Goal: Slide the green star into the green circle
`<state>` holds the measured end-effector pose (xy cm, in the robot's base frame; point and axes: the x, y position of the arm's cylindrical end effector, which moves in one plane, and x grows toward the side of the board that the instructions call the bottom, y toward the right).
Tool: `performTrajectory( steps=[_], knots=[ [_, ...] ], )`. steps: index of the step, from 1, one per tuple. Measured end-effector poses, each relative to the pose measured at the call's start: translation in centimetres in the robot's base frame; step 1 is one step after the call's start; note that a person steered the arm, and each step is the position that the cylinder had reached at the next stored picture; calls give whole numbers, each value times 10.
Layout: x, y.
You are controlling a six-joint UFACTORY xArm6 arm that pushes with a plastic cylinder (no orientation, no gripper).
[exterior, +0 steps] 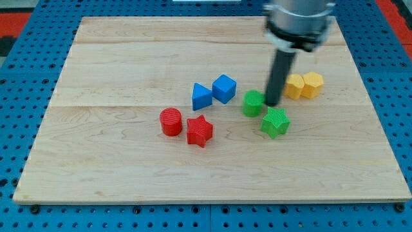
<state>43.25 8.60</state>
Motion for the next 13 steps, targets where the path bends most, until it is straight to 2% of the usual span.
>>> performTrajectory(
  steps=[2,3,4,5,6,7,8,9,10,11,12,13],
  knots=[
    [12,12],
    [44,0],
    [42,-49],
    [21,-73],
    [31,-50],
    [32,-113],
    [6,-105],
    [2,-85],
    [47,-105],
    [54,-23],
    [96,-21],
    [112,32]
  ],
)
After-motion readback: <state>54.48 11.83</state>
